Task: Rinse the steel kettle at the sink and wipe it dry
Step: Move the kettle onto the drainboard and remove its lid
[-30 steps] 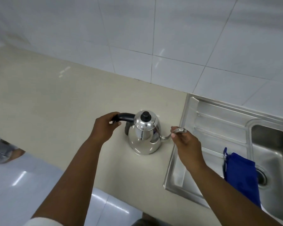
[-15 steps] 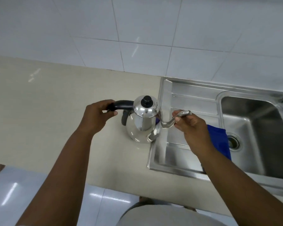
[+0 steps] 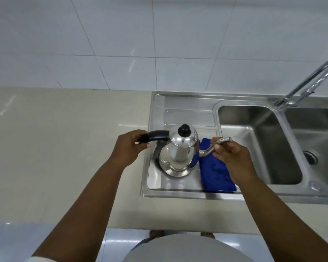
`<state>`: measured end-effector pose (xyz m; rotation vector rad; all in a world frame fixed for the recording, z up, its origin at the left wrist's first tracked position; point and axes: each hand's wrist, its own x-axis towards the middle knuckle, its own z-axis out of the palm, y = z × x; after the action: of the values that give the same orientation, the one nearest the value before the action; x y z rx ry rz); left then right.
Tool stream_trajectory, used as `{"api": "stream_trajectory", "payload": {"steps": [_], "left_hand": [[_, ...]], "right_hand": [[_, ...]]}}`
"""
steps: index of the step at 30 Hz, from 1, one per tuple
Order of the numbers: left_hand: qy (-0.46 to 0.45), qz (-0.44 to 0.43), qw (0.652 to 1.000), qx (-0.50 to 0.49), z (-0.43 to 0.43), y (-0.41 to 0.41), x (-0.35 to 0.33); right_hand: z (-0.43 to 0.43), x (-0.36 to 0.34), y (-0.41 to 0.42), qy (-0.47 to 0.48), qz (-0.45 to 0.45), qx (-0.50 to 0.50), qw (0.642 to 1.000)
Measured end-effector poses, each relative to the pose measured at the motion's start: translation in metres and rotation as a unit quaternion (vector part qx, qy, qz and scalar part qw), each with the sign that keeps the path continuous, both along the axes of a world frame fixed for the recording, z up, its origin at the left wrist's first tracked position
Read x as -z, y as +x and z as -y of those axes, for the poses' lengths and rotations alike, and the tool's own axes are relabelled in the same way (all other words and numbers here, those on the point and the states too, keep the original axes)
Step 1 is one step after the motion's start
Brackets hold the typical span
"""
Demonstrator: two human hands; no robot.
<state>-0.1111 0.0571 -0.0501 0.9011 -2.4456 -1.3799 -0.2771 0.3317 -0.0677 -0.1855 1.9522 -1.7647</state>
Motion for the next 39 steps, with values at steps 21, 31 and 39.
{"api": "stream_trajectory", "payload": {"steps": [21, 31, 39], "left_hand": [[-0.036, -0.032, 0.997, 0.06, -0.042, -0.027, -0.011], [-0.194, -0.069, 0.972, 0.114, -0.087, -0.074, -0.005], [-0.236, -0.079, 0.965, 0.078, -0.098, -0.076, 0.003]], "right_hand": [[-0.015, 0.02, -0.007, 0.034, -0.075, -0.05, 0.995], [-0.012, 0.022, -0.006, 0.04, -0.067, -0.039, 0.996], [-0.01, 0.026, -0.002, 0.018, -0.063, -0.028, 0.997]]}}
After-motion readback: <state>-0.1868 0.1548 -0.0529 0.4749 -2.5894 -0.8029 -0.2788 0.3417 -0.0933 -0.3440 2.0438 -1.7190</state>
